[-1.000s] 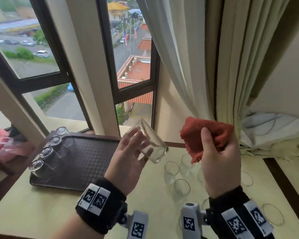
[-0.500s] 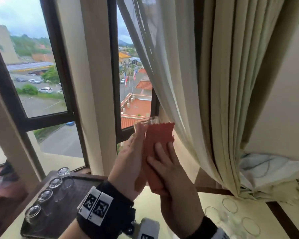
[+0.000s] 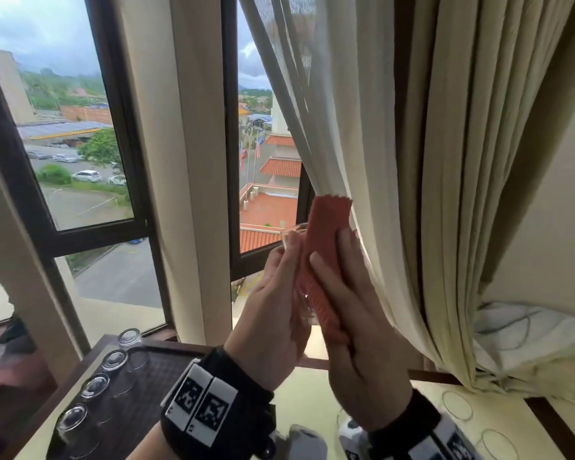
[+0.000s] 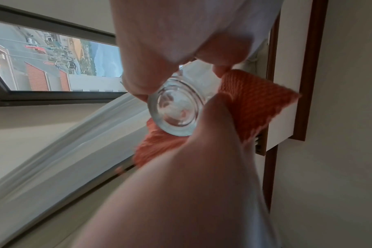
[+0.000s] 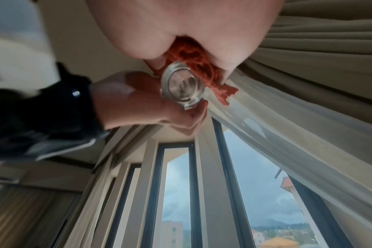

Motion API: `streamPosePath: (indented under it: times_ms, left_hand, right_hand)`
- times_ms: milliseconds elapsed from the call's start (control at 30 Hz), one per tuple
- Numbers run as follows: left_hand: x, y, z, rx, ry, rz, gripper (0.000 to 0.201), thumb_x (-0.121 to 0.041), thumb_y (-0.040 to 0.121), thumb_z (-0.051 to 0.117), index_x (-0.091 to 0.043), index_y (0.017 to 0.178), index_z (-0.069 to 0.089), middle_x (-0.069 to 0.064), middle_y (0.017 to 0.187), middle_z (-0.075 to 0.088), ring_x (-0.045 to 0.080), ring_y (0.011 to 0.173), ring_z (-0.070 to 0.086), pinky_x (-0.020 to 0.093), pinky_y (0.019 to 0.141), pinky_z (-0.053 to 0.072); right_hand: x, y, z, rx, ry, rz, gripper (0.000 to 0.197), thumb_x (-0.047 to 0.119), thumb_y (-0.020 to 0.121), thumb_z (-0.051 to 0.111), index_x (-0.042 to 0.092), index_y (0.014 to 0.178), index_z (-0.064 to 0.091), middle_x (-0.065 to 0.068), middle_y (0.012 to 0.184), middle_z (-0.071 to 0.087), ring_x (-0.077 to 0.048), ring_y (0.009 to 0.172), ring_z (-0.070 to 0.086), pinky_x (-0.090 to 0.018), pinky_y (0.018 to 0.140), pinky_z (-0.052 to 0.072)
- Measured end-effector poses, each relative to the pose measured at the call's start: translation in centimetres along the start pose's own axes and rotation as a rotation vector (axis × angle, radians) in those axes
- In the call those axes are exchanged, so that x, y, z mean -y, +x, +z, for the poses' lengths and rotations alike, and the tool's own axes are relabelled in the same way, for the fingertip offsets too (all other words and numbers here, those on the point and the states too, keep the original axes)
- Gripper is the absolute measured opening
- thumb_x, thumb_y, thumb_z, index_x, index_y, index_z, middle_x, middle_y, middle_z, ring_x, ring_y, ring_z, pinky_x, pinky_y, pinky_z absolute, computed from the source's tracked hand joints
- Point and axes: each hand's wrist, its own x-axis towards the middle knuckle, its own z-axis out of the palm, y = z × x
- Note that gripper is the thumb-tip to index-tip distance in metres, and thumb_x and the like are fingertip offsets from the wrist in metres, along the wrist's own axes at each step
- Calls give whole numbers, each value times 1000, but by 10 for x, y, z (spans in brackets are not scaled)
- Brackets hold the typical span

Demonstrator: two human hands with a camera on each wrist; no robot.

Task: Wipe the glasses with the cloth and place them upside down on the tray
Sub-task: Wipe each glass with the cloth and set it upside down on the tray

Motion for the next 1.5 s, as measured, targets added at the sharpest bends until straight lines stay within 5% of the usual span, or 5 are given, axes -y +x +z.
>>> streamPosePath:
  times_ms: [367,633,867,1167,1500]
  left_hand:
    - [-4,7,-16,-53,98,35,89,-58,86,75,-2,151,51,20,117,58,29,96,58,39,93,50]
    - [-10,8,-24,-81,68,-19,67,-65,105,47,-12,139,69,24,140,67,44,129,62,62,124,36]
    - [-7,7,-21,-85,226,-19,79,-80,82,61,-12,120,74,10,83,70,24,73,66,41,80,53]
    - [-5,2,-10,-72,167,-36,74,-77,98,50,-18,134,75,13,138,72,32,136,63,51,122,40]
    - [-5,1,-16,-120,216,-20,76,-76,97,51,-7,121,73,18,100,65,34,90,62,47,88,53]
  right_hand:
    - [-7,-2,12,-108,408,377,63,8,103,46,48,153,47,3,160,51,-22,139,53,-51,120,38]
    - [-2,-26,21,74,29,20,55,13,103,42,12,159,42,-7,176,17,-37,161,17,-62,124,31]
    - [-2,-33,23,22,209,127,61,2,106,45,30,160,39,0,174,26,-25,159,29,-43,126,32]
    - [5,-2,10,24,148,90,53,4,105,44,13,157,45,-1,175,19,-28,162,16,-58,126,28]
    - [-6,-26,23,-89,473,444,51,25,105,48,40,154,48,3,154,54,-24,145,46,-56,120,35]
